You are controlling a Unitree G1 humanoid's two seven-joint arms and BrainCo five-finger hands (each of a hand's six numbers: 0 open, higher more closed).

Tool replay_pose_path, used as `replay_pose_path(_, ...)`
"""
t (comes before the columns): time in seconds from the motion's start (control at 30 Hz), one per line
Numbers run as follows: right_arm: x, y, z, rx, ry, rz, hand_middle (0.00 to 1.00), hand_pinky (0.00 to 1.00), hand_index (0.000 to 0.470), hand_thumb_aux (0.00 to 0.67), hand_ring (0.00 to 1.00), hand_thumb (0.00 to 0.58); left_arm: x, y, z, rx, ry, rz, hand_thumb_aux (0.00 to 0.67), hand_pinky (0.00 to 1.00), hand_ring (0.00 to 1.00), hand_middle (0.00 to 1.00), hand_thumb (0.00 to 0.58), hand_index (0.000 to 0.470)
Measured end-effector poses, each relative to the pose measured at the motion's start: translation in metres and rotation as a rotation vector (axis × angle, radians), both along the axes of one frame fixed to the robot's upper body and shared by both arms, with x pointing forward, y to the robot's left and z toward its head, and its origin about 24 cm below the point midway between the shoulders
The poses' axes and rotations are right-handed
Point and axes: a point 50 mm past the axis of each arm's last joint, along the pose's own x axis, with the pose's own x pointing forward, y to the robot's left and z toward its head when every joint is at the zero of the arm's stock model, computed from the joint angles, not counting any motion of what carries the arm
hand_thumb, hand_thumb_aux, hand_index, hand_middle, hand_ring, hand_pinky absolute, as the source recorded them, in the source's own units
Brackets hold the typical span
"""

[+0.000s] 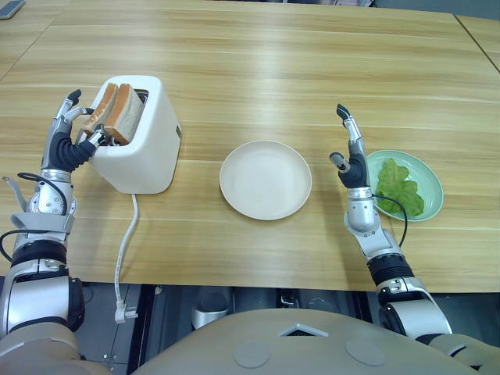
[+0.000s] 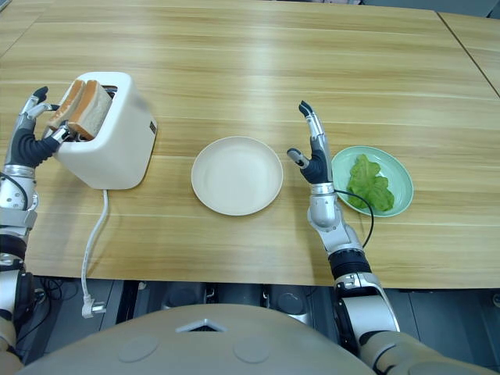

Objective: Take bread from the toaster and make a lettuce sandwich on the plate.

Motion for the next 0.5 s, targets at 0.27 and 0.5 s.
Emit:
replay_pose_path(0.27,0.0000,0.0007,-0.0001,0.003,0.000,0.000,0.00,0.00,0.000,0.000,0.00,0.000,0.0001,-0.0010,-0.0010,-0.034,-0.010,-0.002,0.670,0.00,0.00,0.00,0.580,0.460)
replay_pose_path(0.5,0.0000,0.0010,-0.0002,0.004,0.000,0.001,0.00,0.00,0.000,0.000,0.00,0.000,0.0003,-0.0025,0.0035,-0.143,-0.076,-0.017,0.670,0.00,0.00,0.00,0.580,0.460)
